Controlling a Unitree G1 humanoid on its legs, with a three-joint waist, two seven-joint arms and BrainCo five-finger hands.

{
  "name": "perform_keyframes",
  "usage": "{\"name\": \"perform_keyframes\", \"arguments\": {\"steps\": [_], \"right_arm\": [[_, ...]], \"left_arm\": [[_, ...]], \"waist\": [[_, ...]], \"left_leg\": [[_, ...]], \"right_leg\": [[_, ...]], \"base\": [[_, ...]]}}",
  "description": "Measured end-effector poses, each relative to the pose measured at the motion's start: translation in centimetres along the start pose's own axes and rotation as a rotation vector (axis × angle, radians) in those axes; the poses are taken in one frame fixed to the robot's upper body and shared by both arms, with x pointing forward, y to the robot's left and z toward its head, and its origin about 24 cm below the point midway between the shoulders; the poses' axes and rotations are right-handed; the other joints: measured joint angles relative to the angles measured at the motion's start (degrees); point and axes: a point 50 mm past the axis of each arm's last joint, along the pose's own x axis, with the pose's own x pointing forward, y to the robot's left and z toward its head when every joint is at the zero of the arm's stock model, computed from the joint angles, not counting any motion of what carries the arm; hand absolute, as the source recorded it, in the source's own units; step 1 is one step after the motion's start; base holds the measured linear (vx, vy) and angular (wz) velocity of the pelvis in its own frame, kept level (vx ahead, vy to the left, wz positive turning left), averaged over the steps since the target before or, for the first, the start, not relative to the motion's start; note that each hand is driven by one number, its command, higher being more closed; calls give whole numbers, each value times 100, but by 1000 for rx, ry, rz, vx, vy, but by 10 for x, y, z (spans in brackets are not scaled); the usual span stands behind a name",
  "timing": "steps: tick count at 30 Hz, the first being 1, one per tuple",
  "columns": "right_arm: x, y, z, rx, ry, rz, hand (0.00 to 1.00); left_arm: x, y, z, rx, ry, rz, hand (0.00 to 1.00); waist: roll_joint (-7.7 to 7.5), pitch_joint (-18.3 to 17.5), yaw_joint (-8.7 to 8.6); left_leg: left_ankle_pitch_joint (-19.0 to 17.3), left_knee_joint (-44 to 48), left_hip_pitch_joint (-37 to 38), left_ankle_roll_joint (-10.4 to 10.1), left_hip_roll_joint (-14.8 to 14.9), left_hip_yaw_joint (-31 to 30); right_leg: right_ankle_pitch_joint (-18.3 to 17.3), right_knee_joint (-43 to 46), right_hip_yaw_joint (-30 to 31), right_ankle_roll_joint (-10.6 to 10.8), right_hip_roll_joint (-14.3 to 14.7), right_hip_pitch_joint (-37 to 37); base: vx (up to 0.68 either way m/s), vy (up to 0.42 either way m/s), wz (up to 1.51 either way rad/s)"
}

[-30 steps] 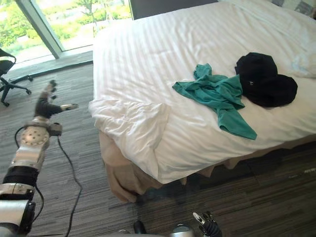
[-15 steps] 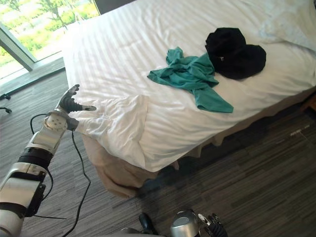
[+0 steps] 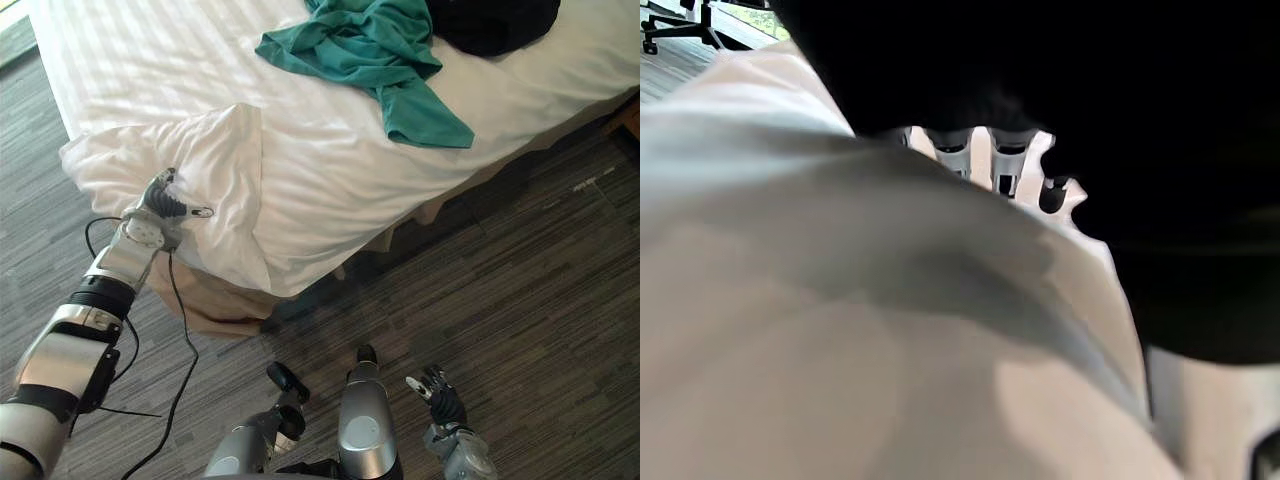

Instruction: Tidy the bed and pick cloth on bed and put in laundry

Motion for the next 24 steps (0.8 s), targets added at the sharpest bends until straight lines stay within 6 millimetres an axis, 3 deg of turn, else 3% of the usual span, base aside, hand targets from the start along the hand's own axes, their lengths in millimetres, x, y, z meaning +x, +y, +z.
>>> {"name": "perform_keyframes", "arguments": {"steps": [6,12,16,22,24], "right_arm": [[4,10,7,7,-31,51,0],[4,11,7,8,-31,53,0],[1,6,5,12,-28,35,0],[-2,2,1,20,-43,0,0],[-7,-4,-7,37,-19,-40,0]], "left_arm": [[3,10,9,39,6,48,100],[3,6,17,73,-48,59,100],[1,-1,22,97,-104,38,100],[-16,-18,-3,41,-184,-13,100],[-27,-26,-28,9,-163,-38,100]], "waist": [[-118,70,54],[-182,39,168],[-202,33,155],[-231,-84,293],[-231,-160,317]], "left_leg": [[-230,439,-100,36,158,293],[-251,560,-138,47,194,307],[-229,636,-43,77,193,275],[-229,637,262,77,196,121],[-229,634,343,77,196,-50]], "right_leg": [[-4,55,63,8,-38,-26],[7,65,59,25,-56,-11],[7,63,2,25,-92,190],[6,64,-308,24,-137,678],[0,48,-437,18,-142,874]], "base": [[43,-29,-3],[33,-11,4],[62,-10,26],[29,-32,25],[37,-55,37]]}}
